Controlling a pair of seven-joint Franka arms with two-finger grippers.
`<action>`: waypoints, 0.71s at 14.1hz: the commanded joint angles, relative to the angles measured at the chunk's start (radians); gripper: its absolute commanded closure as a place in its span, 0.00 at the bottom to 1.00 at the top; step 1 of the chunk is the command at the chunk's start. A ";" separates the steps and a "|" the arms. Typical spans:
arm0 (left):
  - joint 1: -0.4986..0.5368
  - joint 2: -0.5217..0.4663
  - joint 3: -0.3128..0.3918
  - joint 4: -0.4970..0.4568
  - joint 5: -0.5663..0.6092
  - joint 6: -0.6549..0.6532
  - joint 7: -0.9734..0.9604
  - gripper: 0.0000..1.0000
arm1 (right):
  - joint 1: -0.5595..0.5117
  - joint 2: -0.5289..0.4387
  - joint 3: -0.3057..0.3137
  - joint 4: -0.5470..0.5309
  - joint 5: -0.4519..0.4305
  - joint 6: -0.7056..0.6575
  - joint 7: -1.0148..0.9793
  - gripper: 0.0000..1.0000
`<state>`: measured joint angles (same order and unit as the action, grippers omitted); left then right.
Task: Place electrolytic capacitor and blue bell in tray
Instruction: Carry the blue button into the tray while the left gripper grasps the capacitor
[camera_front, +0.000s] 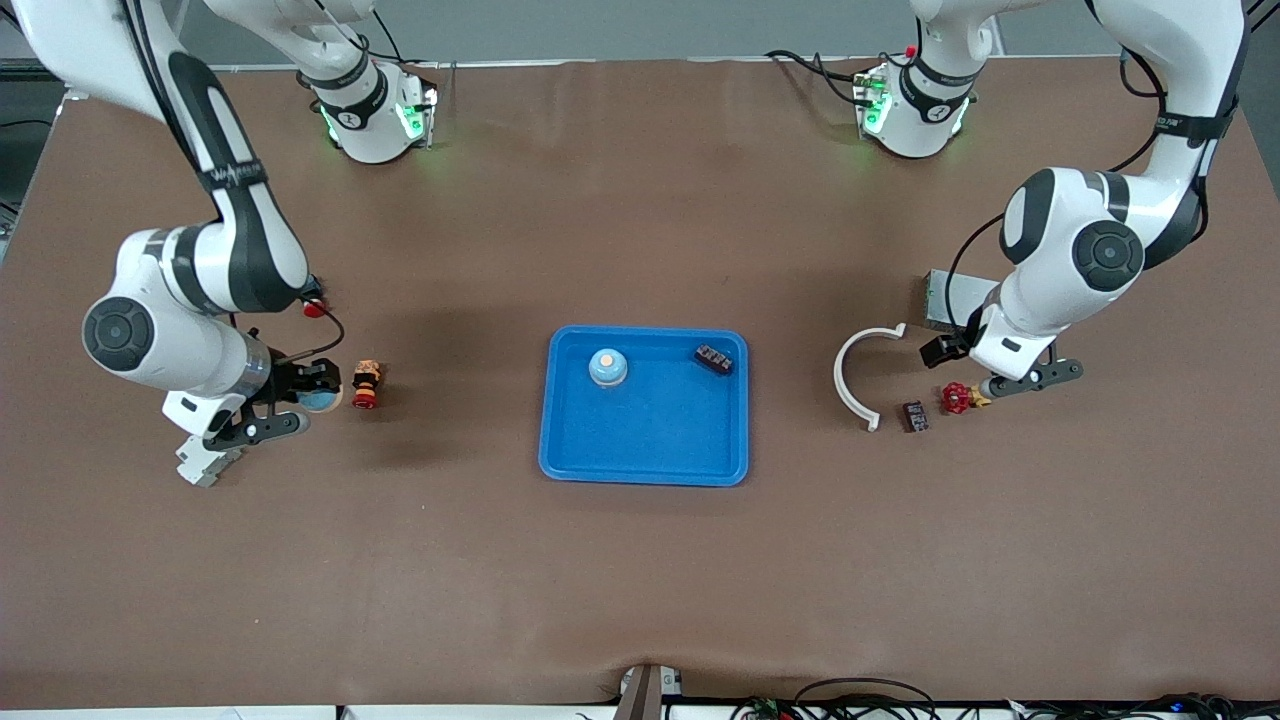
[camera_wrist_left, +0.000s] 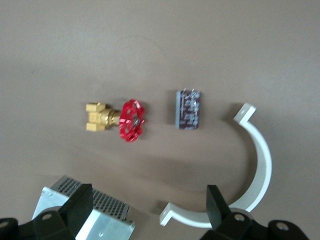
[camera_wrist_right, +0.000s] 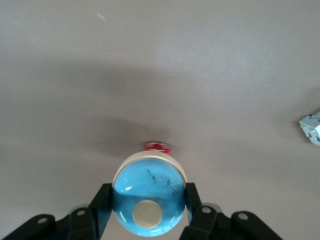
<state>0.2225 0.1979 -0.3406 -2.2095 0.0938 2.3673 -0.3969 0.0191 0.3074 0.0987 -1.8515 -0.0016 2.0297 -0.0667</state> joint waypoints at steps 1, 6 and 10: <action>-0.003 0.063 -0.009 0.102 0.023 -0.002 -0.019 0.00 | 0.077 -0.005 0.013 0.072 0.009 -0.051 0.183 1.00; -0.003 0.175 -0.008 0.203 0.021 -0.034 -0.020 0.00 | 0.272 0.021 0.009 0.136 0.049 -0.014 0.548 1.00; -0.060 0.274 0.000 0.283 0.050 -0.030 -0.238 0.00 | 0.416 0.192 0.003 0.331 0.025 -0.006 0.787 1.00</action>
<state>0.2065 0.4115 -0.3427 -1.9990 0.0988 2.3545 -0.5195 0.3762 0.3753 0.1182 -1.6728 0.0350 2.0379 0.6206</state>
